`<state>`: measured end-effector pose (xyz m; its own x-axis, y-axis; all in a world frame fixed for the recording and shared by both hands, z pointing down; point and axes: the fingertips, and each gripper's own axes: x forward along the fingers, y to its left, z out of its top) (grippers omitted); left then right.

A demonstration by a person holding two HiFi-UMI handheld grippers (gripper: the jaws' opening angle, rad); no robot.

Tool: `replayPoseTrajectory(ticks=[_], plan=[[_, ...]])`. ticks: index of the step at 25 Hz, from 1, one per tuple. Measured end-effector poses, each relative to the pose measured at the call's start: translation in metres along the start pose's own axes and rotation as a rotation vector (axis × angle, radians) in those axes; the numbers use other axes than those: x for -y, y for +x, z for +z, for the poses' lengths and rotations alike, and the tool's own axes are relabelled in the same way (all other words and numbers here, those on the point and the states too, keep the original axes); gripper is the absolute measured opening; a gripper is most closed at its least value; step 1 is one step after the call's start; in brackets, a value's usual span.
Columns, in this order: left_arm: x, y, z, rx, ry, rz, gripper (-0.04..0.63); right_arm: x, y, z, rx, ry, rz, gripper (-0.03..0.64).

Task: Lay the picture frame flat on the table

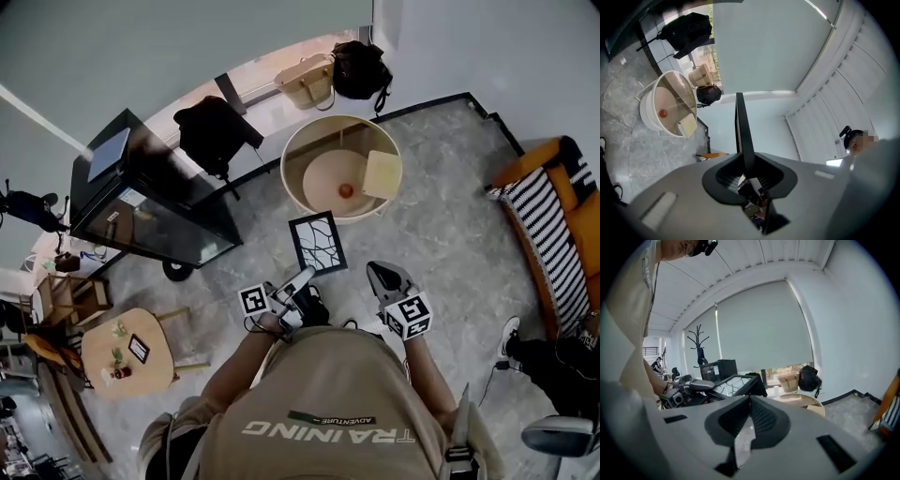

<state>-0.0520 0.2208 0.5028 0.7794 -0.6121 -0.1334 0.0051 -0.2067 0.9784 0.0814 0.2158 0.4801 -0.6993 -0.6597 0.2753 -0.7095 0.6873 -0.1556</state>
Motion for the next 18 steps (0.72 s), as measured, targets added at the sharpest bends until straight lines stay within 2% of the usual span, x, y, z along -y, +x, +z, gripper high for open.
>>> replayPoseTrajectory(ticks=[5, 13, 18], plan=[[-0.002, 0.023, 0.035, -0.046, 0.026, -0.021, 0.077, 0.023, 0.023, 0.02, -0.005, -0.002, -0.047, 0.008], [-0.018, 0.041, 0.09, -0.122, -0.006, -0.028, 0.077, 0.042, 0.083, 0.047, -0.006, -0.061, -0.122, 0.008], [-0.031, 0.047, 0.122, -0.153, -0.022, -0.018, 0.075, 0.052, 0.114, 0.051, 0.003, -0.019, -0.151, 0.008]])
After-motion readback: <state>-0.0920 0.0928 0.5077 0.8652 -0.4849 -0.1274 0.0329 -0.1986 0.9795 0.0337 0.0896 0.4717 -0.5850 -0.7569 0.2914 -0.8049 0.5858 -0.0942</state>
